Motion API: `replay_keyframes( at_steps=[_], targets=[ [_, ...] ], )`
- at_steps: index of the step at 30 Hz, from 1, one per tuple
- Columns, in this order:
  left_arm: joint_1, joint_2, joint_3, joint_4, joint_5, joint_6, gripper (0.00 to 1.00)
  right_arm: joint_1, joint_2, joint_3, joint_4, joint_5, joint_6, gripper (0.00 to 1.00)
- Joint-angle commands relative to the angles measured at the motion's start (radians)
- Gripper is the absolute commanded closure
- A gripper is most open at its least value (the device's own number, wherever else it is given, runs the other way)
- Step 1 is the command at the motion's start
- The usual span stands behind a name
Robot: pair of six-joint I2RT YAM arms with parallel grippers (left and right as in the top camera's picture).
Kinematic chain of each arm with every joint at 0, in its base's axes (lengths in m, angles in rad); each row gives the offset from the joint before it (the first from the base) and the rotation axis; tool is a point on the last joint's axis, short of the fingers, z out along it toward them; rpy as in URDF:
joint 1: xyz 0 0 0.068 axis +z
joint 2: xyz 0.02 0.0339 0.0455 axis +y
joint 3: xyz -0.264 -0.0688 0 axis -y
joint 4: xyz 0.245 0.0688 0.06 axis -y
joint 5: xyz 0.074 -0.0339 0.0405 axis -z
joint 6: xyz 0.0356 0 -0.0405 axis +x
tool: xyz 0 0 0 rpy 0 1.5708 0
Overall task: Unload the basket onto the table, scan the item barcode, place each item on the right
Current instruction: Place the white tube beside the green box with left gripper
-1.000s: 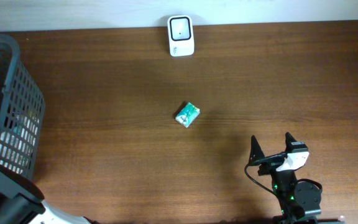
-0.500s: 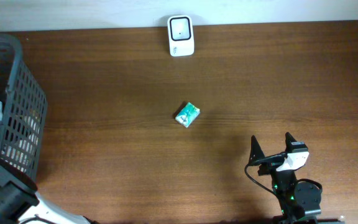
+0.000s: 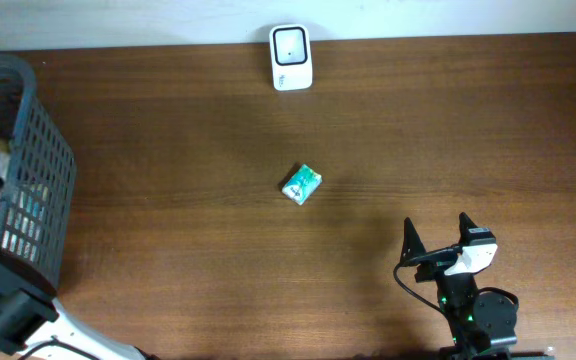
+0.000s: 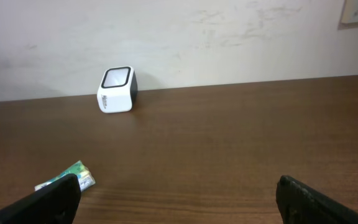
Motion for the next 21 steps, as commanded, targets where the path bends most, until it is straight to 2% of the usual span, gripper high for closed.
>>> replay_keyframes(
  at_steps=[1,3,5,8,10,13,14,17,21],
  targets=[
    [-0.003,-0.068,0.230,-0.035,0.009,-0.126,1.00,-0.004,-0.007,-0.009,-0.002,0.005,0.004,0.01],
    [-0.003,-0.118,0.330,-0.036,0.014,-0.208,1.00,-0.004,-0.007,-0.009,-0.002,0.005,0.004,0.01],
    [-0.003,-0.185,0.395,-0.039,0.080,-0.273,1.00,-0.004,-0.007,-0.009,-0.002,0.005,0.004,0.01],
    [-0.045,-0.332,0.407,-0.035,0.203,-0.343,1.00,-0.004,-0.007,-0.009,-0.002,0.005,0.004,0.01],
    [-0.122,-0.384,0.407,-0.062,0.229,-0.342,1.00,-0.004,-0.007,-0.009,-0.002,0.005,0.004,0.01],
    [-0.389,-0.399,0.385,-0.226,0.117,-0.338,1.00,-0.004,-0.007,-0.009,-0.002,0.005,0.004,0.01],
    [-0.504,-0.399,0.333,-0.243,0.045,-0.338,1.00,-0.004,-0.007,-0.009,-0.002,0.005,0.004,0.01],
    [-0.730,-0.399,0.119,-0.187,-0.023,-0.369,1.00,-0.004,-0.007,-0.009,-0.002,0.005,0.004,0.01],
    [-0.901,-0.399,-0.308,0.062,-0.063,-0.517,1.00,-0.004,-0.007,-0.009,-0.002,0.005,0.004,0.01]
  ],
)
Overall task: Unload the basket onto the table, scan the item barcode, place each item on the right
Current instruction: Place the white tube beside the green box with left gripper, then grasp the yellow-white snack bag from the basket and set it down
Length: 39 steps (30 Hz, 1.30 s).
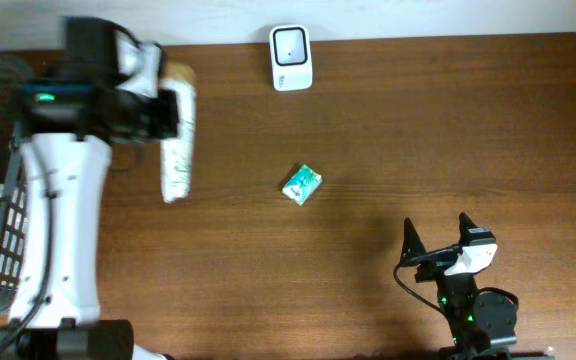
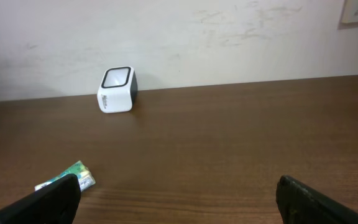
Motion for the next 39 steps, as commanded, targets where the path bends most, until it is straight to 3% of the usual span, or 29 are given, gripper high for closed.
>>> replay_keyframes(
  at_steps=[1,6,9,13,14,15,16,20,23,25,27,31,34,36,39],
  targets=[
    [-0.088,-0.010,-0.242,0.131,-0.031,-0.133,1.00,-0.004,-0.008,-0.009,-0.001,0.005,0.004,0.01],
    [-0.211,-0.010,-0.565,0.439,-0.032,-0.211,1.00,-0.004,-0.008,-0.009,-0.001,0.005,0.004,0.01],
    [-0.277,-0.008,-0.756,0.726,-0.090,-0.216,1.00,-0.004,-0.008,-0.009,-0.001,0.005,0.004,0.01],
    [-0.314,-0.008,-0.827,0.815,-0.137,-0.215,0.98,-0.004,-0.008,-0.009,-0.001,0.005,0.004,0.01],
    [-0.314,-0.008,-0.827,0.817,-0.136,-0.215,0.84,-0.004,-0.008,-0.009,-0.001,0.005,0.004,0.01],
    [-0.323,-0.008,-0.827,0.817,-0.136,-0.214,0.51,-0.004,-0.008,-0.009,-0.001,0.005,0.004,0.01],
    [-0.330,-0.008,-0.827,0.821,-0.136,-0.214,0.43,-0.004,-0.008,-0.009,-0.001,0.005,0.004,0.01],
    [-0.297,-0.078,-0.693,0.791,-0.136,-0.143,0.27,-0.004,-0.008,-0.009,-0.001,0.005,0.004,0.01],
    [-0.220,-0.171,-0.414,0.644,-0.156,-0.034,0.20,-0.004,-0.008,-0.009,-0.001,0.005,0.004,0.01],
    [-0.116,-0.208,-0.163,0.488,-0.275,-0.016,0.14,-0.004,-0.007,-0.009,-0.001,0.005,0.004,0.01],
    [0.000,-0.219,-0.030,0.407,-0.340,0.023,0.12,-0.004,-0.007,-0.009,-0.001,0.005,0.004,0.01],
    [0.331,-0.227,0.011,0.345,-0.428,0.025,0.13,-0.004,-0.007,-0.009,-0.001,0.005,0.004,0.01],
    [0.494,-0.197,0.010,0.309,-0.427,0.014,0.16,-0.004,-0.008,-0.009,-0.001,0.005,0.004,0.01],
    [0.602,-0.155,0.010,0.286,-0.409,-0.061,0.16,-0.004,-0.008,-0.009,-0.001,0.005,0.004,0.01],
    [0.696,-0.069,0.006,0.265,-0.360,-0.068,0.16,-0.004,-0.007,-0.009,-0.001,0.005,0.004,0.01]
  ],
)
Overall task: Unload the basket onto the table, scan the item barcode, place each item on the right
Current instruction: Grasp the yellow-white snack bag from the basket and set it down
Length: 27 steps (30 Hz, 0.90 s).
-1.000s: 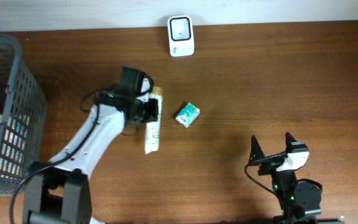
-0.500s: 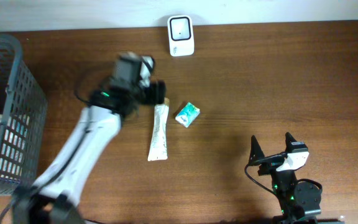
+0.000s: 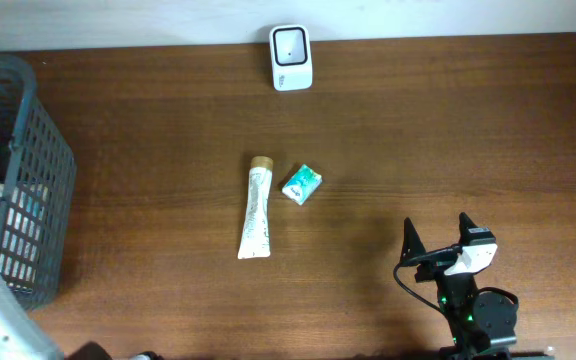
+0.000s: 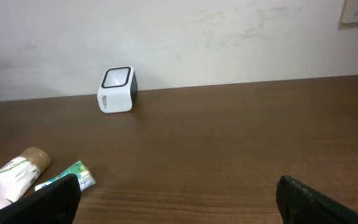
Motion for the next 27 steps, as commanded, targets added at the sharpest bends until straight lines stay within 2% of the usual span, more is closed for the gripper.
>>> replay_keyframes(
  at_steps=[1,8,11,12,20,26,27],
  targets=[
    [0.080,0.103,-0.007,-0.028,0.037,-0.032,0.16,-0.004,-0.007,-0.009,-0.001,0.005,0.003,0.01],
    [0.129,0.296,-0.066,-0.038,0.024,-0.001,0.15,-0.004,-0.007,-0.009,-0.001,0.005,0.003,0.01],
    [0.129,0.397,-0.066,-0.012,0.018,0.034,0.10,-0.004,-0.007,-0.009,-0.001,0.005,0.003,0.01],
    [0.129,0.436,-0.066,-0.003,0.018,0.067,0.11,-0.004,-0.006,-0.009,-0.001,0.005,0.003,0.01],
    [0.129,0.605,-0.075,0.040,0.019,0.066,0.12,-0.004,-0.007,-0.009,-0.001,0.005,0.003,0.01],
    [0.129,0.669,-0.093,0.056,0.045,0.067,0.16,-0.004,-0.007,-0.009,-0.001,0.005,0.003,0.01],
    [0.129,0.671,-0.102,0.064,0.045,0.067,0.20,-0.004,-0.007,-0.009,-0.001,0.005,0.003,0.01]
  ],
)
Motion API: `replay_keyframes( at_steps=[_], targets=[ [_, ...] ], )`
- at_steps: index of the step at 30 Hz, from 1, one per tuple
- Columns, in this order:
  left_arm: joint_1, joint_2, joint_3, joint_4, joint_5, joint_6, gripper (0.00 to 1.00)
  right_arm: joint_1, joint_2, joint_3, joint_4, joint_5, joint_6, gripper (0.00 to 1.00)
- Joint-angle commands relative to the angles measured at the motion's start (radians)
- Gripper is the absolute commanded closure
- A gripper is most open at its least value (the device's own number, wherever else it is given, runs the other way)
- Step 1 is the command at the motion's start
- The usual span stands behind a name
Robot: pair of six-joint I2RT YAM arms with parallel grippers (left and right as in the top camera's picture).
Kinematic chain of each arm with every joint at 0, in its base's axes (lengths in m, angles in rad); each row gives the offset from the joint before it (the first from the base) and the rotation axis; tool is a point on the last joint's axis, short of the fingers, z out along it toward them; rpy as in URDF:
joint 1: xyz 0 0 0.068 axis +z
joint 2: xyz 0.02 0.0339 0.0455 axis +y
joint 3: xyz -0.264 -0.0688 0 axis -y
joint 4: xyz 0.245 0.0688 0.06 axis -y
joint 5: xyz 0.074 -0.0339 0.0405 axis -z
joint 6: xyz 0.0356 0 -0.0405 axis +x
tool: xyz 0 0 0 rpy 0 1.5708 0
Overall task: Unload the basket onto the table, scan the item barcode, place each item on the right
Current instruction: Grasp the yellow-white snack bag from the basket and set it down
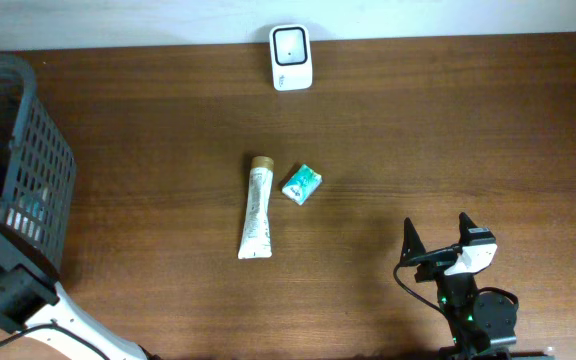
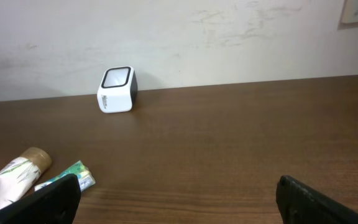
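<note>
The white scanner [image 1: 291, 57] stands at the table's far edge and also shows in the right wrist view [image 2: 117, 90]. A white tube with a tan cap [image 1: 257, 220] lies mid-table, just left of a small green packet [image 1: 302, 184]. Both reach into the right wrist view at lower left: the tube [image 2: 8, 180] and the packet [image 2: 76, 174]. My right gripper [image 1: 436, 230] rests near the front edge, open and empty, its fingers [image 2: 48, 202] spread wide. Of my left arm [image 1: 8, 285] only a black link shows at the lower left; its gripper is out of view.
A grey mesh basket [image 1: 28, 170] holding several items stands at the left edge. A pale wall [image 2: 229, 37] rises behind the scanner. Bare brown tabletop [image 1: 448, 140] stretches between the right gripper and the scanner.
My left arm's black link now shows at the lower left beside the basket, where only a pale blur was before. Tube, packet, scanner and right gripper have not moved.
At first only the green packet lay mid-table, with my left arm low by the basket. Then the left arm was over the far left of the table holding the white tube. After that the tube lay beside the packet, released, and it still lies there.
</note>
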Motion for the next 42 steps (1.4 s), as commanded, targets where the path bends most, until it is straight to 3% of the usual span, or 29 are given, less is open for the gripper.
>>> replay_keyframes(
  at_steps=[1,3,4,5,6,7,12,21,24,27,30,34,37,42],
  targets=[
    [0.002,0.027,-0.033,0.017,0.015,0.016,0.21,-0.004,-0.007,-0.009,-0.001,0.005,0.003,0.02],
    [0.002,0.027,-0.062,0.043,0.015,0.016,0.23,-0.004,-0.007,-0.009,-0.001,0.005,0.003,0.01],
    [0.002,0.027,-0.082,0.058,0.015,0.016,0.31,-0.004,-0.006,-0.009,-0.001,0.005,0.003,0.01],
    [0.002,0.027,-0.100,0.069,0.015,0.016,0.49,-0.004,-0.007,-0.009,-0.001,0.005,0.003,0.01],
    [0.002,0.027,-0.105,0.071,0.015,0.016,0.79,-0.004,-0.007,-0.009,-0.001,0.005,0.003,0.01],
    [0.002,0.027,-0.105,0.071,0.015,0.016,1.00,-0.004,-0.007,-0.009,-0.001,0.005,0.003,0.01],
    [0.002,-0.046,-0.069,0.044,0.021,0.015,1.00,-0.004,-0.007,-0.009,-0.001,0.005,0.003,0.01],
    [0.002,-0.580,0.031,0.116,0.234,-0.049,1.00,-0.004,-0.007,-0.009,-0.001,0.005,0.003,0.01],
    [-0.002,-0.743,0.031,0.174,0.408,-0.068,1.00,-0.004,-0.007,-0.009,-0.001,0.005,0.003,0.01],
    [-0.111,-0.865,0.031,0.145,0.546,-0.066,1.00,-0.004,-0.007,-0.009,-0.001,0.005,0.003,0.01],
    [-0.359,-0.864,0.012,-0.014,0.547,-0.013,1.00,-0.004,-0.007,-0.009,-0.001,0.005,0.003,0.01],
    [-0.657,-0.748,-0.122,-0.106,0.505,0.011,1.00,-0.004,-0.007,-0.009,-0.001,0.005,0.003,0.01],
    [-0.747,-0.613,-0.235,-0.114,0.453,0.010,1.00,-0.004,-0.007,-0.009,-0.001,0.005,0.003,0.01],
    [-0.772,-0.405,-0.336,-0.105,0.470,-0.031,1.00,-0.004,-0.007,-0.009,-0.001,0.005,0.003,0.01]
  ],
)
